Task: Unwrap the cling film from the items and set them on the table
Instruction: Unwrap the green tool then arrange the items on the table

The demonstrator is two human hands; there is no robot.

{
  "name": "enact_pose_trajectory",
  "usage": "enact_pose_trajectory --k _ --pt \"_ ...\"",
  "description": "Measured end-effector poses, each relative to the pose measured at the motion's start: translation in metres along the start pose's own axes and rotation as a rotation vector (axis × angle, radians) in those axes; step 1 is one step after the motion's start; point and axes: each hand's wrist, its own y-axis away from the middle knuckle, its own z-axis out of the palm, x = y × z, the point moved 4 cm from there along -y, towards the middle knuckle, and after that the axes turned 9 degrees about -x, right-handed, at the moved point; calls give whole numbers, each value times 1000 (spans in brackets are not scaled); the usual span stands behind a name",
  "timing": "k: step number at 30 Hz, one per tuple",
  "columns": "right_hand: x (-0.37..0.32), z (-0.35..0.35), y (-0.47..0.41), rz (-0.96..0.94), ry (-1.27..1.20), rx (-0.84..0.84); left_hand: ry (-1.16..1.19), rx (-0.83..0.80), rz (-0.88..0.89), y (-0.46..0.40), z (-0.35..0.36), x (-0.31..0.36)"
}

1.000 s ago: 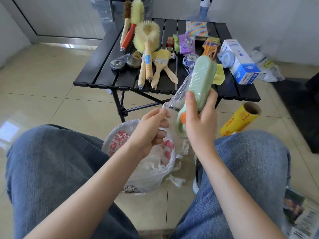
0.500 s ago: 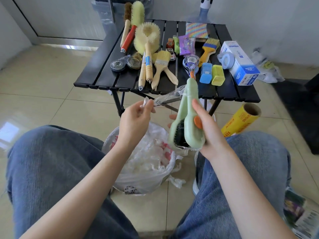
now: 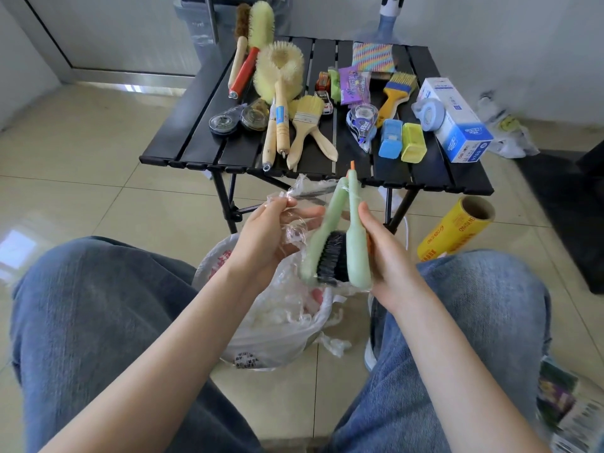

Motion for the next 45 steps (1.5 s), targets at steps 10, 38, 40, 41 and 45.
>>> enact_pose_trajectory --k 10,38,40,41,45 --pt "-14 6 -2 -107 551 228 119 -20 66 7 7 7" --pt "-22 8 4 -27 44 80 -602 103 39 7 -7 18" --pt "-22 8 4 -12 -19 55 -817 74 108 9 -3 21" --pt "-22 8 4 -5 -49 42 -887 103 124 9 -3 22" --pt "-29 7 5 -31 -119 27 -907 208 223 4 -10 26"
